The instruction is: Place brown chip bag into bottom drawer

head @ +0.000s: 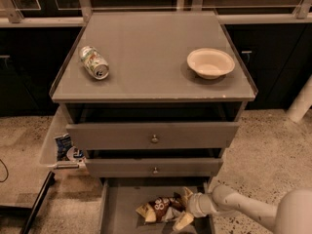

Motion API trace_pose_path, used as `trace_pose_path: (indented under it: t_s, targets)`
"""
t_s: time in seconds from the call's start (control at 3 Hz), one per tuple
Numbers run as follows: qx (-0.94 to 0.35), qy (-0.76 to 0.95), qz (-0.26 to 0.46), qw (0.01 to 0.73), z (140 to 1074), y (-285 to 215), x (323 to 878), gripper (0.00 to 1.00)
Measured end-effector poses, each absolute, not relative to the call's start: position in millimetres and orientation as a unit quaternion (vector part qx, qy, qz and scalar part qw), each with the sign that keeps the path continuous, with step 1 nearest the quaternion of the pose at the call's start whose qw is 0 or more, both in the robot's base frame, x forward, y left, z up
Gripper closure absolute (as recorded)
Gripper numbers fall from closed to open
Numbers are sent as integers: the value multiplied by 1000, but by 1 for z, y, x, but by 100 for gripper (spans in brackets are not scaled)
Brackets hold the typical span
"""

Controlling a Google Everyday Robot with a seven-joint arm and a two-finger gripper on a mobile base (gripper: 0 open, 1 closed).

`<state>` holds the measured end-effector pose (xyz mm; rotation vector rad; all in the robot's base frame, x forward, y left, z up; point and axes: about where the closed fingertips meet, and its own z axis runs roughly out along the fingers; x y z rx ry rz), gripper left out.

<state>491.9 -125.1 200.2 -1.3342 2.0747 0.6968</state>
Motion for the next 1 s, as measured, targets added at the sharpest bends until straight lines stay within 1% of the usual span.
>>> trace_pose_path:
  t_s: [0.67,1.0]
  targets:
    - [-584,729,176,311,292,-171,430,0]
    - [-587,727,181,306,294,-169,417,0]
